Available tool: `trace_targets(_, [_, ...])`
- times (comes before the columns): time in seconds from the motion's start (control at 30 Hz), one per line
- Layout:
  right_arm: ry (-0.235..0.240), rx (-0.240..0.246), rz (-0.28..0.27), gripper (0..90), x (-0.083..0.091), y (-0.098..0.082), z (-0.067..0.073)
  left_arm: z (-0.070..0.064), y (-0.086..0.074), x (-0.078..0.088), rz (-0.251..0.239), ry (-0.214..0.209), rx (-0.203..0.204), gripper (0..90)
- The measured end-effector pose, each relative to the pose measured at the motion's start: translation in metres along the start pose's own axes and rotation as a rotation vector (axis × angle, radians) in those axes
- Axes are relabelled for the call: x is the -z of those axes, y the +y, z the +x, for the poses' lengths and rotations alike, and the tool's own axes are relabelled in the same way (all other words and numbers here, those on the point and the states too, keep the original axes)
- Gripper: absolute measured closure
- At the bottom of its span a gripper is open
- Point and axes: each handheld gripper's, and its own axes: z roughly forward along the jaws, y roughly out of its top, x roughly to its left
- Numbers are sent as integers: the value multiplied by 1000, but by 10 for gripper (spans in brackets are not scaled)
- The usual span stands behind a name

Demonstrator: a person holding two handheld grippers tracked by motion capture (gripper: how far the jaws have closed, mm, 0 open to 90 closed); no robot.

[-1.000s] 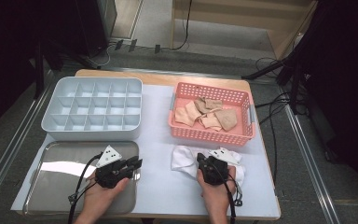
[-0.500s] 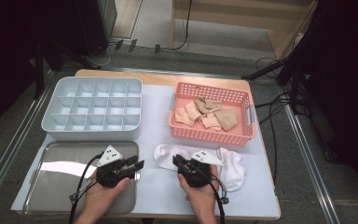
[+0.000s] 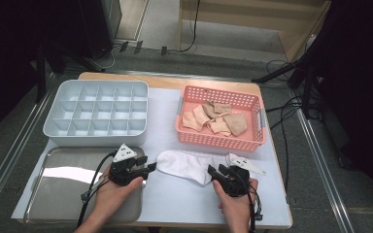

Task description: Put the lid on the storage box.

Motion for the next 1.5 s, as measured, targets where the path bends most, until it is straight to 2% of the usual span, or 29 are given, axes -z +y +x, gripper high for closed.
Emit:
trace_targets(0.07, [0, 15, 32, 715, -5, -3, 4, 2, 0, -1, 3, -3, 11, 555])
trace_targets(0.1, [0, 15, 32, 715, -5, -3, 4, 2, 0, -1, 3, -3, 11, 558])
trace_targets(0.13, [-1, 31, 27, 786, -5, -4, 6, 2, -1, -1, 7, 3, 7, 558])
trace_targets(0.17, [22, 48, -11, 842, -3, -3, 12, 2, -2, -1, 9, -2, 9, 560])
trace_targets(0.3, [57, 135, -111, 848, 3, 2, 43, 2, -3, 2, -2, -18, 20, 559])
trace_targets(0.37, [78, 204, -128, 845, 0, 0, 63, 1, -4, 5, -4, -29, 20, 557])
trace_targets(0.43, [99, 270, -111, 837, -7, -4, 81, 1, -5, 5, -4, -31, 20, 551])
trace_targets(0.47, [117, 287, -95, 829, -13, -7, 89, 1, -6, 5, -2, -26, 20, 547])
trace_targets(0.5, [117, 287, -95, 829, -13, -7, 89, 1, -6, 5, -2, -26, 20, 547])
trace_targets(0.53, [154, 300, -68, 815, -22, -13, 98, 3, -9, 5, 3, -22, 25, 546])
trace_targets(0.6, [155, 326, -54, 820, -28, -16, 103, 5, -10, 6, 3, -15, 30, 547])
trace_targets(0.7, [169, 346, -12, 778, -39, -21, 106, 8, -10, 7, 5, -6, 38, 544])
trace_targets(0.77, [248, 349, 32, 693, -44, -23, 106, 9, -10, 8, -1, -10, 45, 542])
trace_targets(0.8, [274, 343, 31, 660, -43, -23, 105, 9, -10, 8, -4, -5, 44, 541])
trace_targets(0.83, [274, 343, 31, 660, -43, -23, 105, 9, -10, 8, -4, -5, 44, 540])
trace_targets(0.87, [311, 297, 5, 611, -35, -18, 98, 10, -9, 9, -6, -9, 44, 539])
trace_targets(0.9, [315, 258, -13, 607, -28, -14, 91, 10, -9, 10, -9, -6, 47, 539])
trace_targets(0.97, [292, 199, -69, 629, -15, -6, 75, 12, -9, 10, -11, -5, 46, 541])
trace_targets(1.03, [235, 144, -96, 655, -7, -2, 58, 12, -10, 9, -7, -4, 50, 542])
trace_targets(1.13, [156, 86, -74, 632, -13, -3, 41, 12, -10, 9, -5, 0, 48, 543])
trace_targets(1.17, [156, 86, -74, 632, -13, -3, 41, 12, -10, 9, -5, 0, 48, 543])
trace_targets(1.2, [136, 67, -40, 566, -22, -4, 40, 12, -10, 8, -5, -1, 48, 543])
trace_targets(1.23, [147, 70, -11, 544, -28, -4, 42, 12, -10, 8, -5, -4, 48, 544])
trace_targets(1.3, [147, 110, 27, 535, -38, -8, 54, 12, -10, 8, -5, -6, 47, 544])
trace_targets(1.37, [102, 216, 60, 529, -45, -15, 71, 11, -10, 8, -4, -6, 37, 545])
trace_targets(1.4, [71, 266, 46, 556, -47, -18, 79, 11, -10, 8, -5, -9, 39, 544])
trace_targets(1.43, [71, 266, 46, 556, -47, -18, 79, 11, -10, 8, -5, -9, 39, 544])
trace_targets(1.47, [56, 327, 50, 658, -48, -21, 89, 10, -10, 7, -6, -11, 35, 544])
trace_targets(1.5, [55, 345, 50, 703, -48, -23, 92, 9, -11, 7, -4, -11, 36, 544])
